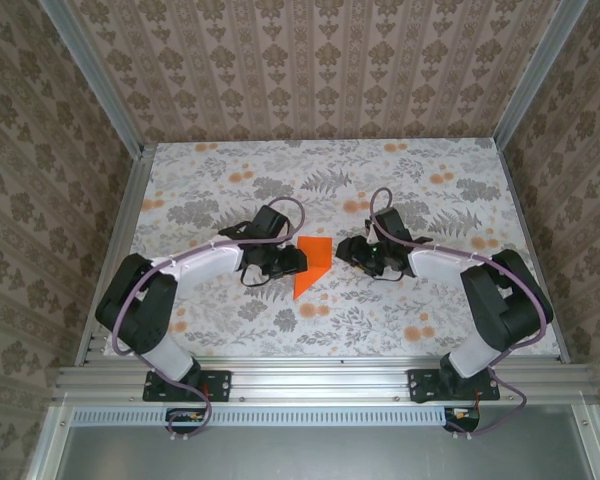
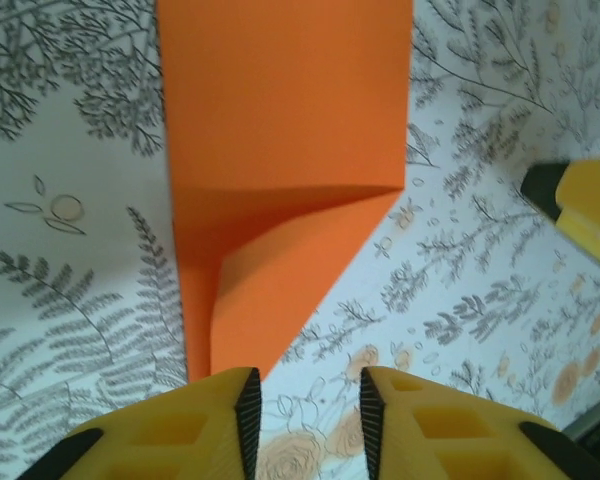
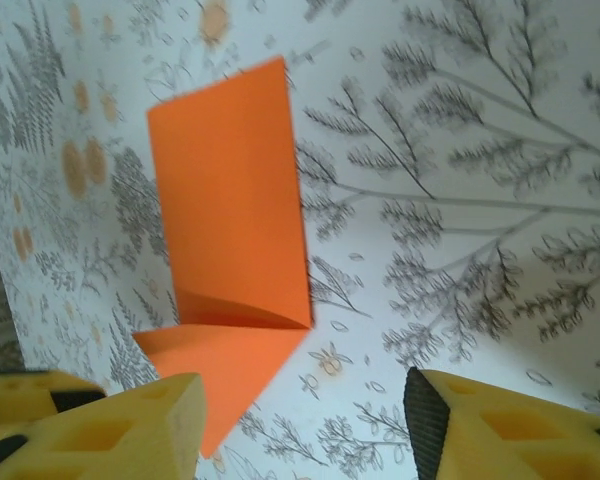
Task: Fold a paper plane with a square sheet of paper (pick it up from the middle)
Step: Third fold the triangle at the center of the table.
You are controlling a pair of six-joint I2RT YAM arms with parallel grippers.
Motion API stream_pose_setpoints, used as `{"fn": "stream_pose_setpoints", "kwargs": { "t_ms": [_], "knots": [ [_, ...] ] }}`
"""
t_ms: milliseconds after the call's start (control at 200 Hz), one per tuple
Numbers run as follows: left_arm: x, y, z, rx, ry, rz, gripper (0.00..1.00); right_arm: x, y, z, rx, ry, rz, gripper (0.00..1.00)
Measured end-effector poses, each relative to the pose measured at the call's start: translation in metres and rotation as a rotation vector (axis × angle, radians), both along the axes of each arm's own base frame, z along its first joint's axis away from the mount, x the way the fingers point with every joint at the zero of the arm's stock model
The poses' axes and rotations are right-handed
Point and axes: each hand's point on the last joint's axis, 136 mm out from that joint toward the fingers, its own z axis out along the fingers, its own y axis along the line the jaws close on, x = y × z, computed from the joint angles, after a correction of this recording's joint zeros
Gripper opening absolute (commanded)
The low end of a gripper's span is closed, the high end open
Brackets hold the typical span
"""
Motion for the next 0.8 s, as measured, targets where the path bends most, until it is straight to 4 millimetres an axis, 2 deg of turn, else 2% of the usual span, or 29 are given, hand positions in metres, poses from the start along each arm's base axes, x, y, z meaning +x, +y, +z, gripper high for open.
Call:
{"fn": "stream_pose_setpoints", "kwargs": {
  "t_ms": [200, 435, 535, 660, 800],
  "knots": [
    [0.012, -0.002, -0.024, 0.043, 0.022, 0.019, 0.25, 0.000, 0.010, 0.000, 0.059, 0.014, -0.017, 0.61],
    [0.024, -0.003, -0.028, 0.073, -0.001, 0.033, 0.16, -0.005, 0.020, -0.013, 0.065, 0.060, -0.005, 0.58],
    [0.026, -0.001, -0.037, 0.100, 0.005, 0.035, 0.13, -0.005, 0.027, -0.014, 0.076, 0.074, 0.009, 0.54],
    [0.023, 0.003, -0.048, 0.131, 0.029, 0.037, 0.13, -0.004, 0.034, -0.014, 0.093, 0.075, 0.025, 0.52],
    [0.023, 0.003, -0.048, 0.132, 0.029, 0.037, 0.13, -0.004, 0.040, -0.017, 0.111, 0.093, 0.033, 0.48]
  ]
}}
